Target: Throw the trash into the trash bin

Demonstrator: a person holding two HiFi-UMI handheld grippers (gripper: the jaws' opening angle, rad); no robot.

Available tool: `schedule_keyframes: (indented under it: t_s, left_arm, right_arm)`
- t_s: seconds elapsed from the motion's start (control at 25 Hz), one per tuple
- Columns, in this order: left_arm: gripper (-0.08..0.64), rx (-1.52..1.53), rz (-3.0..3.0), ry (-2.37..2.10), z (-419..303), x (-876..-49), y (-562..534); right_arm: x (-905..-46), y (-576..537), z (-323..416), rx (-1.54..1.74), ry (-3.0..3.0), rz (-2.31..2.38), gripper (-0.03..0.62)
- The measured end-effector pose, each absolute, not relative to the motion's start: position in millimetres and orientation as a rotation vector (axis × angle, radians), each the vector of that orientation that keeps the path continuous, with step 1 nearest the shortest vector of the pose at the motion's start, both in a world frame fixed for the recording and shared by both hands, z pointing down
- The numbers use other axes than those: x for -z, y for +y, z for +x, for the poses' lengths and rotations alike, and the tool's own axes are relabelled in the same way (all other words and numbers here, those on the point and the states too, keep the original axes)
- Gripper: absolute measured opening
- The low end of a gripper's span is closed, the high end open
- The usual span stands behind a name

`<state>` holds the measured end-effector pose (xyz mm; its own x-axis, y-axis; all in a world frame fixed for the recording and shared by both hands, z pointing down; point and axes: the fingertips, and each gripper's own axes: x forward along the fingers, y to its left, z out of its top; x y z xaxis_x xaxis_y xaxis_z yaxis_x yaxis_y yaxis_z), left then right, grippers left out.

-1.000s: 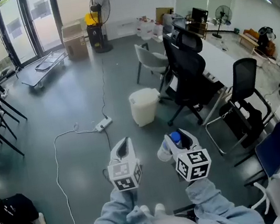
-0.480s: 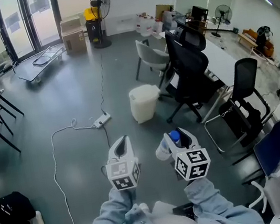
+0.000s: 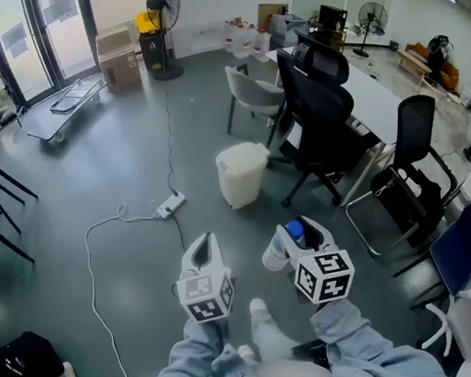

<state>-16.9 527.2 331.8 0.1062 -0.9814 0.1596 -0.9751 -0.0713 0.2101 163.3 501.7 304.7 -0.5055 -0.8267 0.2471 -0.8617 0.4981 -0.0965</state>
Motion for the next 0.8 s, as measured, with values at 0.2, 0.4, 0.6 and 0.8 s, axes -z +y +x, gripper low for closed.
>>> schedule_keyframes:
  t_s: [0.2,0.4,0.6,0.8]
  left_arm:
    - [-0.005,0.009,2.121,-1.931,-21,-338,489]
    - [-0.005,0.006,2.098,-1.938,-25,-336,440]
    - [-0.005,-0.01,2.08,-1.95,-24,-333,389]
    - [-0.005,-0.021,2.085,-1.967,-20,-328,334]
  right_arm:
    - [-308,460,162,-0.327,-2.561,1.477,0.202]
    - [-307,408,160,-0.341,-2.562,1.461,0.202]
    - [-302,350,161,-0.349,-2.571,1.439,0.202]
    - [-305,290,166,-0.362,-2.582,1.408,0.201]
